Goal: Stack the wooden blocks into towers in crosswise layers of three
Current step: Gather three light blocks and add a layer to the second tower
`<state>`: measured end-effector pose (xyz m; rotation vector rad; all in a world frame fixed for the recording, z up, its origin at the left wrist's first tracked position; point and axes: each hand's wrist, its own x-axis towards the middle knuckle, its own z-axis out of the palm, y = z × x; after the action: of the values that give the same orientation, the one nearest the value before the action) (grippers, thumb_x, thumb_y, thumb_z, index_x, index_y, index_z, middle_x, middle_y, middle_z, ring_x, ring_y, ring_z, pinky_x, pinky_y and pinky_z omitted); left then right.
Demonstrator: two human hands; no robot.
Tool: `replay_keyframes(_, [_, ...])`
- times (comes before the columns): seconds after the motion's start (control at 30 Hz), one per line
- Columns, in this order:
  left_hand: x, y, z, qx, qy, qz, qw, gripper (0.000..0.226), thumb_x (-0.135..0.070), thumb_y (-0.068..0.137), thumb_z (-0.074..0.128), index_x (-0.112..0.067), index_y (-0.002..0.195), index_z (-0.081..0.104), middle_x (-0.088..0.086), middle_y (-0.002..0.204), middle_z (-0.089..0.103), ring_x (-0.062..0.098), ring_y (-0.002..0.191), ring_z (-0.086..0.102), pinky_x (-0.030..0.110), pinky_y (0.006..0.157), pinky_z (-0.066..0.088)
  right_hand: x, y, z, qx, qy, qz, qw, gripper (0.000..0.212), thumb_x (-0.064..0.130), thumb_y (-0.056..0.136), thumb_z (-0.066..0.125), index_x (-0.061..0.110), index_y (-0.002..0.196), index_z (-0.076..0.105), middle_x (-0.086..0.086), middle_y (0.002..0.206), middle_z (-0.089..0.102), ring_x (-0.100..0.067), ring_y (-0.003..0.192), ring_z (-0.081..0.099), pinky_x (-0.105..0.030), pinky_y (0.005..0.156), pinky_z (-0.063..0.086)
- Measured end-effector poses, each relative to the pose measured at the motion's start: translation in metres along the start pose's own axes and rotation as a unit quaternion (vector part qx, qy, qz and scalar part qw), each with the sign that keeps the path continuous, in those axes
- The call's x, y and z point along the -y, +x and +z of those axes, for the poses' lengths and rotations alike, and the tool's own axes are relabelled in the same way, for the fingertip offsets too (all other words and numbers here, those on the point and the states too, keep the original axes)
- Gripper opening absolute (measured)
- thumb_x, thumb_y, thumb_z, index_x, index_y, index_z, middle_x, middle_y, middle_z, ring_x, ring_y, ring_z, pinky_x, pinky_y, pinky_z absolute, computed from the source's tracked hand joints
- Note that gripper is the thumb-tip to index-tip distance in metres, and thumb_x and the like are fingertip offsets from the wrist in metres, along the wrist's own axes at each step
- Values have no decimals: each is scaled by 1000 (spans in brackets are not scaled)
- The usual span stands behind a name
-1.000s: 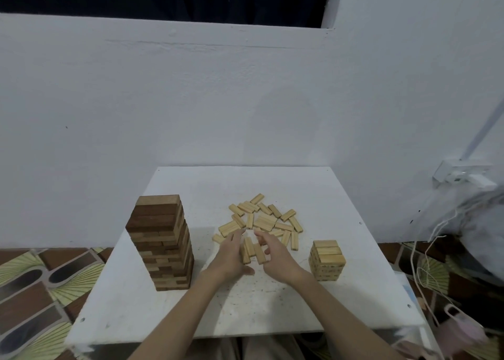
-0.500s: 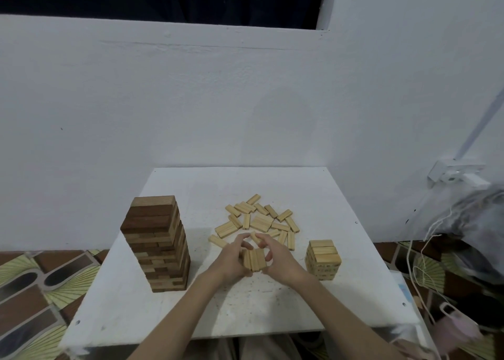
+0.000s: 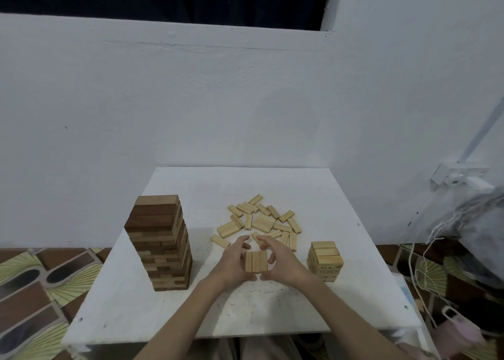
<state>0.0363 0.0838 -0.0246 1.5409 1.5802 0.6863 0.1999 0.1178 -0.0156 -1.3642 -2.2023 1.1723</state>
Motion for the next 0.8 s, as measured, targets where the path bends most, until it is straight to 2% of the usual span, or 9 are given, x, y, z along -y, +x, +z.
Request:
replay_keyframes(0.1, [1, 0, -1, 1, 3, -2, 1000, 98, -3, 67, 80, -18, 144, 22, 2, 128, 45, 8, 95, 48, 8, 60, 44, -2, 0, 0, -2, 1, 3, 1000, 93, 6, 70, 81, 34, 144, 31, 9, 121, 45, -2, 79, 45, -14, 65, 46])
replay_keyframes(0.3, [2, -1, 0, -13, 5, -5, 1000, 97, -11, 66, 83, -18, 143, 25, 0, 123, 48, 8, 100, 47, 10, 66, 40, -3, 3, 0, 7, -5, -4, 1000, 92, 10, 71, 81, 34, 144, 32, 7, 124, 50, -1, 78, 45, -13, 67, 43])
replay_keyframes(0.4, [2, -1, 0, -18, 5, 0, 1000, 96, -15, 65, 85, -15, 142, 27, 0, 119, 49, 3, 93, 48, 7, 63, 40, -1, 5, 1, 6, 3, -11, 1000, 90, 10, 72, 81, 30, 145, 33, 2, 128, 49, 2, 74, 44, -8, 61, 41])
replay_keyframes(0.53, [0, -1, 0, -18, 5, 7, 1000, 94, -15, 66, 84, -13, 141, 27, 1, 118, 48, -4, 85, 45, 1, 63, 39, -1, 6, 2, 6, -6, -17, 1000, 87, 14, 73, 81, 31, 144, 34, 5, 122, 50, 1, 73, 44, -8, 61, 40])
replay_keyframes(0.6, [1, -1, 0, -18, 8, 5, 1000, 96, -16, 65, 84, -15, 142, 26, 0, 121, 47, -1, 90, 44, 4, 66, 39, -2, 6, 2, 7, -5, -18, 1000, 88, 13, 73, 82, 31, 144, 34, 3, 124, 50, 1, 73, 44, -8, 63, 41])
replay_keyframes(0.73, [6, 0, 0, -21, 3, -9, 1000, 100, -18, 63, 85, -20, 143, 25, -8, 121, 47, 12, 110, 40, 21, 86, 35, -4, 7, 0, 9, 1, -6, 1000, 94, 12, 71, 82, 33, 147, 31, 6, 127, 48, 1, 78, 45, -14, 66, 44])
replay_keyframes(0.8, [7, 1, 0, -21, 5, -10, 1000, 100, -20, 63, 86, -21, 143, 25, -10, 118, 49, 13, 110, 40, 23, 87, 35, -5, 8, 1, 9, -1, -2, 1000, 94, 13, 71, 82, 34, 146, 31, 8, 123, 48, -1, 79, 45, -15, 68, 44])
